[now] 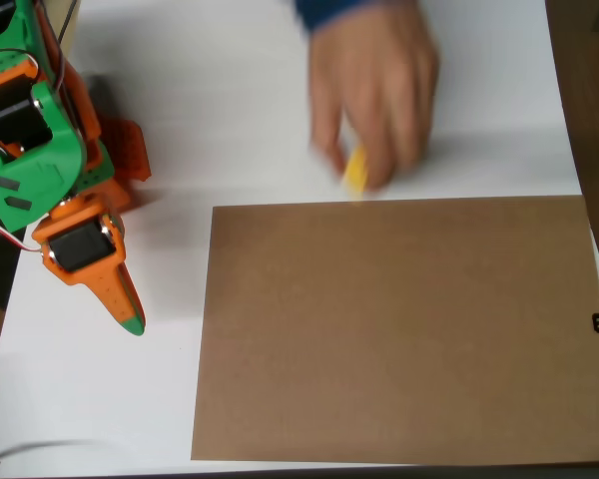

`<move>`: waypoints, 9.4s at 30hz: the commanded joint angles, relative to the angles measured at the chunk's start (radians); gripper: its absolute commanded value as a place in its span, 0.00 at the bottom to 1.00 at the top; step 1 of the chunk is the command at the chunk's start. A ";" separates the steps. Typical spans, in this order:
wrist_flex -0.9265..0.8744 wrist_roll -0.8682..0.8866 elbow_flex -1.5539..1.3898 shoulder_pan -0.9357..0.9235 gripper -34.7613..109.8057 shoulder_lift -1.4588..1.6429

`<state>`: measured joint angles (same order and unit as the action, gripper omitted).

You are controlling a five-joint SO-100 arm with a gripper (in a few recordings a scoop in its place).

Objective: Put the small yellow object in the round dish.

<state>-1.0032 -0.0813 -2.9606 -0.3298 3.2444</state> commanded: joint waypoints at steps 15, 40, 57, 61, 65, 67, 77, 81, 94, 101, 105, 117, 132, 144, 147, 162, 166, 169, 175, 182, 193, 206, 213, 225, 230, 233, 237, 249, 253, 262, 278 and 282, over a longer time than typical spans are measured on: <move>0.002 -0.021 -0.002 -0.018 0.24 0.020; 0.002 -0.021 -0.002 -0.018 0.24 0.020; 0.002 -0.021 -0.002 -0.018 0.24 0.020; 0.002 -0.021 -0.002 -0.018 0.24 0.020; 0.002 -0.021 -0.002 -0.018 0.24 0.020; 0.002 -0.021 -0.002 -0.018 0.24 0.020; 0.032 -0.041 -0.008 -0.066 0.24 0.020; -0.003 -0.115 0.029 -0.078 0.24 0.020; 0.055 -0.170 0.347 -0.144 0.24 -0.330; 0.092 -0.178 0.514 -0.138 0.32 -0.535; 0.129 -0.170 0.565 -0.133 0.39 -0.603; 0.124 -0.098 0.744 -0.104 0.34 -0.948; -0.021 -0.213 1.005 0.077 0.39 -1.281; -0.129 -0.239 1.197 0.167 0.47 -1.542; -0.141 -0.242 1.232 0.179 0.47 -1.594; -0.219 -0.164 1.427 0.327 0.46 -1.767; -0.250 -0.147 1.496 0.337 0.46 -1.850; -0.256 -0.140 1.517 0.337 0.46 -1.888; -0.272 -0.117 1.552 0.347 0.46 -1.936; -0.298 -0.081 1.580 0.391 0.45 -1.957; -0.281 -0.061 1.542 0.430 0.38 -1.959; -0.218 -0.074 1.457 0.425 0.39 -1.959; -0.201 -0.072 1.445 0.419 0.35 -1.959; -0.176 -0.087 1.440 0.388 0.28 -1.982; -0.201 -0.098 1.465 0.387 0.24 -1.970; -0.235 -0.107 1.497 0.394 0.24 -1.944; -0.288 -0.132 1.545 0.419 0.24 -1.907; -0.411 -0.184 1.638 0.606 0.24 -1.839; -0.453 -0.183 1.672 0.716 0.24 -1.833; -0.512 -0.175 1.729 0.969 0.24 -1.865; -0.523 -0.158 1.741 1.322 0.24 -1.916; -0.508 -0.146 1.740 1.376 0.24 -1.951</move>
<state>-1.5110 -0.2301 -1.2778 0.9940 1.2747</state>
